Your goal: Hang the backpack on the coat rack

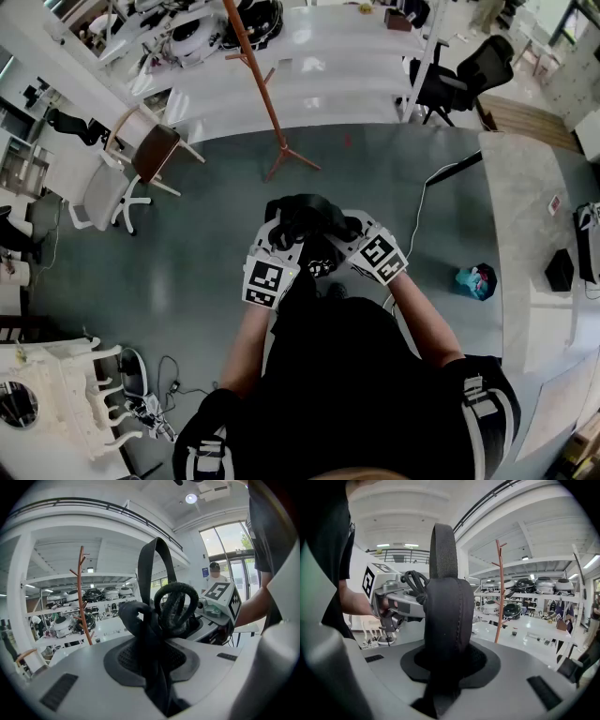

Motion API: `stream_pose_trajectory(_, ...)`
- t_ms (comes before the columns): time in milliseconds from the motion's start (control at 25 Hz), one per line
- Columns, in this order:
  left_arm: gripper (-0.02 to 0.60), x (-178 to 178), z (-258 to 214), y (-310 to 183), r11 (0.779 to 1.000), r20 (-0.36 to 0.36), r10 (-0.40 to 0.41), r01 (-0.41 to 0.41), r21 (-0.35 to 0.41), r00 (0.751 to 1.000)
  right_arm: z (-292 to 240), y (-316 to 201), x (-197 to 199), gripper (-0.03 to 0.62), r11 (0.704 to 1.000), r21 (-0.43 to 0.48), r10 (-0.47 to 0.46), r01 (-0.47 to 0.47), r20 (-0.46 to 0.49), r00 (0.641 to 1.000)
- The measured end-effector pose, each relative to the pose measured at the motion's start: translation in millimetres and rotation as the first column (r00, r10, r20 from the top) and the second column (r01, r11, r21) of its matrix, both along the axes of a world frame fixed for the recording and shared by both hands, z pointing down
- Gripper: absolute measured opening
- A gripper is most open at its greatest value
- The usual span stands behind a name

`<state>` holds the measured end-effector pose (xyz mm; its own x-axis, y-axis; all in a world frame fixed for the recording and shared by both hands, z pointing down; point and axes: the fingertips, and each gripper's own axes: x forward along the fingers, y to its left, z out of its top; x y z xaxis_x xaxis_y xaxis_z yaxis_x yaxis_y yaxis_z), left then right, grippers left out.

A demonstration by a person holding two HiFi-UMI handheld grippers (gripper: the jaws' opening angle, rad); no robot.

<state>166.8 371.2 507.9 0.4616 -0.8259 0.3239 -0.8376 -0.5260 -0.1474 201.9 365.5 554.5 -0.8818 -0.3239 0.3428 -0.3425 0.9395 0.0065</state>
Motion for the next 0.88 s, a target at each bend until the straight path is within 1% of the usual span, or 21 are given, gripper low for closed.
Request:
stream_pose_trajectory(320, 0.084, 4, -1, -4, 1.0, -0.006, 0.008, -0.008, 0.003, 1.0, -7, -1, 1, 0.123, 1.0, -0.007, 0.005, -0.005, 0.006, 1.0)
stream_pose_trajectory(640, 0.084, -1, 3, -10, 1.0, -0.012, 0.009, -0.008, 0.003, 1.0, -1, -8, -2, 0.123, 1.0, -0.007, 0.013, -0.013, -0.004, 1.0)
stream_pose_trajectory(880, 0.084, -12, 5, -17, 1.0, -0.014, 0.008, -0.008, -0.002, 1.0, 3, -16, -12, 0.123, 1.0, -0.01, 0.02, -0.02, -0.01, 1.0)
